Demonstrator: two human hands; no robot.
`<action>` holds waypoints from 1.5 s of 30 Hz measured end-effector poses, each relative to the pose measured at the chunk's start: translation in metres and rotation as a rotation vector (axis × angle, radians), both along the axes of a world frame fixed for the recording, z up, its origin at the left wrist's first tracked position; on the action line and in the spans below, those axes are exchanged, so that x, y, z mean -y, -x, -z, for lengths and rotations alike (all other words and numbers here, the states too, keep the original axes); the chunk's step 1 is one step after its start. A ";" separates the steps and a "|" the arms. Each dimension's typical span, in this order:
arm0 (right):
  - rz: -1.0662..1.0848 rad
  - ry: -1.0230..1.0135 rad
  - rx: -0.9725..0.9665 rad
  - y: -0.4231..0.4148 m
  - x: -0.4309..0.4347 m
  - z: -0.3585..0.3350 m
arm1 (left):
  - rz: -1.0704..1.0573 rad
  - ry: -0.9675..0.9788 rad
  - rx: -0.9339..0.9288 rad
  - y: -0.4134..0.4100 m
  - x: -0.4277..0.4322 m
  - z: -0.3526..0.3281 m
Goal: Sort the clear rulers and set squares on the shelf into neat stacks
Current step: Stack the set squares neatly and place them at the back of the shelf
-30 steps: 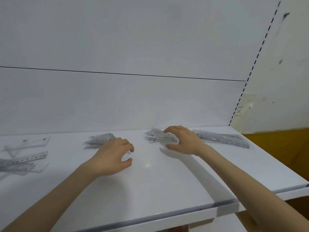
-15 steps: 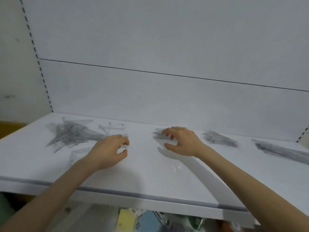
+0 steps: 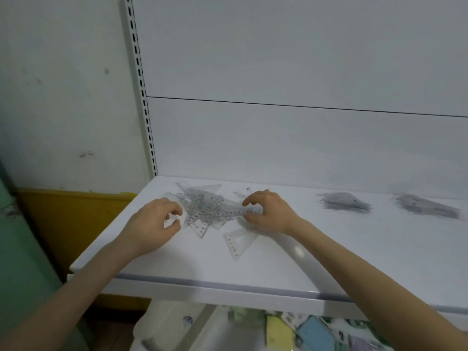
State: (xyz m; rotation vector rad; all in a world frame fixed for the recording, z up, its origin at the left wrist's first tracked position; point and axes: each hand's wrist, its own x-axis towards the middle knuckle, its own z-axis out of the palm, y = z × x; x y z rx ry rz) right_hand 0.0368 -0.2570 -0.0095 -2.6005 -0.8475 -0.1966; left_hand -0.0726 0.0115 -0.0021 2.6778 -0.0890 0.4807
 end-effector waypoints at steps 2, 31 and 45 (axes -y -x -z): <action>-0.002 0.006 -0.025 0.001 -0.019 -0.001 | 0.005 0.008 0.005 -0.004 -0.013 0.005; 0.081 -0.745 -0.451 -0.017 -0.046 -0.029 | 0.192 -0.007 -0.126 -0.051 0.005 0.012; 0.048 -0.662 -0.404 0.013 0.022 -0.032 | 0.180 -0.037 -0.101 -0.060 0.050 0.011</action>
